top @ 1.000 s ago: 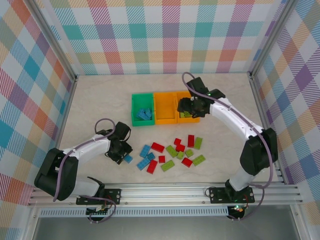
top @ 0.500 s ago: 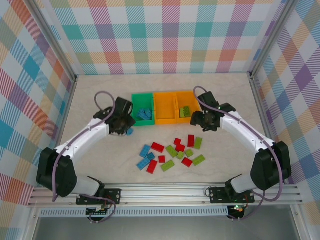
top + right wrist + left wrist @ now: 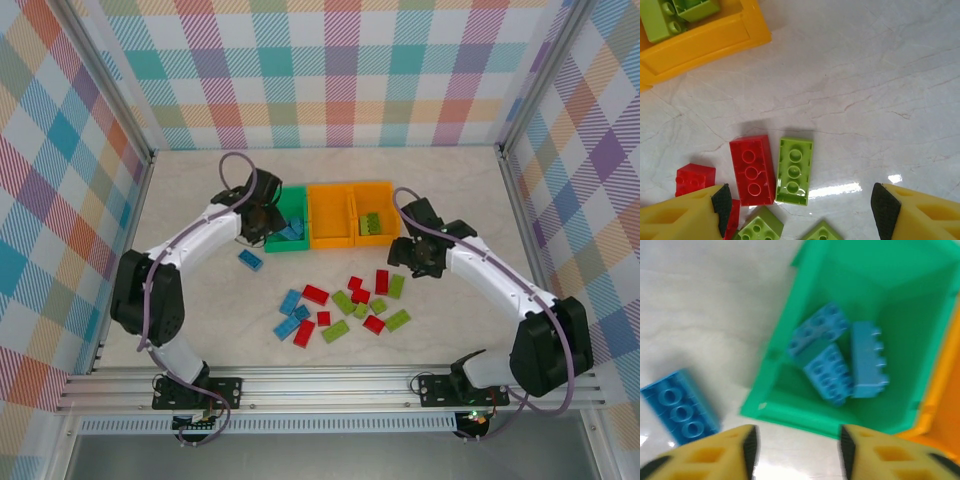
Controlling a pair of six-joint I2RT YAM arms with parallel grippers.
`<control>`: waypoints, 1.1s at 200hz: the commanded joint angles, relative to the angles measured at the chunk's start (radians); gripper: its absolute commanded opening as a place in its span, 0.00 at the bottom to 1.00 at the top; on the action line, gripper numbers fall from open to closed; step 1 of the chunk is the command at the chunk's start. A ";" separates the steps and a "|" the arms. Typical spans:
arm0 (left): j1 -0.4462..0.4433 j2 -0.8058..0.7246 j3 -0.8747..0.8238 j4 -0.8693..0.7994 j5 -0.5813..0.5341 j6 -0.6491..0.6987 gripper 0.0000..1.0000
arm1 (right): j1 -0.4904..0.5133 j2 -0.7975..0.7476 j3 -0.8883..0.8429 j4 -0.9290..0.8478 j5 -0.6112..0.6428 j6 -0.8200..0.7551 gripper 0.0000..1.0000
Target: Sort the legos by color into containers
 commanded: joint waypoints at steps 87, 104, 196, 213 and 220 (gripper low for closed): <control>0.124 -0.047 -0.182 -0.074 0.073 -0.173 0.79 | 0.002 0.068 0.040 -0.004 -0.012 -0.016 0.76; 0.134 -0.038 -0.186 -0.073 0.050 -0.176 0.78 | 0.002 0.050 0.027 -0.010 -0.001 -0.012 0.76; 0.152 0.124 -0.150 0.014 0.096 -0.188 0.72 | 0.001 0.011 0.000 -0.025 0.021 0.005 0.77; 0.152 0.149 -0.147 0.028 0.097 -0.195 0.72 | 0.001 0.000 -0.003 -0.027 0.027 0.009 0.77; 0.152 0.151 -0.150 0.038 0.098 -0.200 0.71 | 0.000 -0.005 -0.006 -0.027 0.027 0.010 0.77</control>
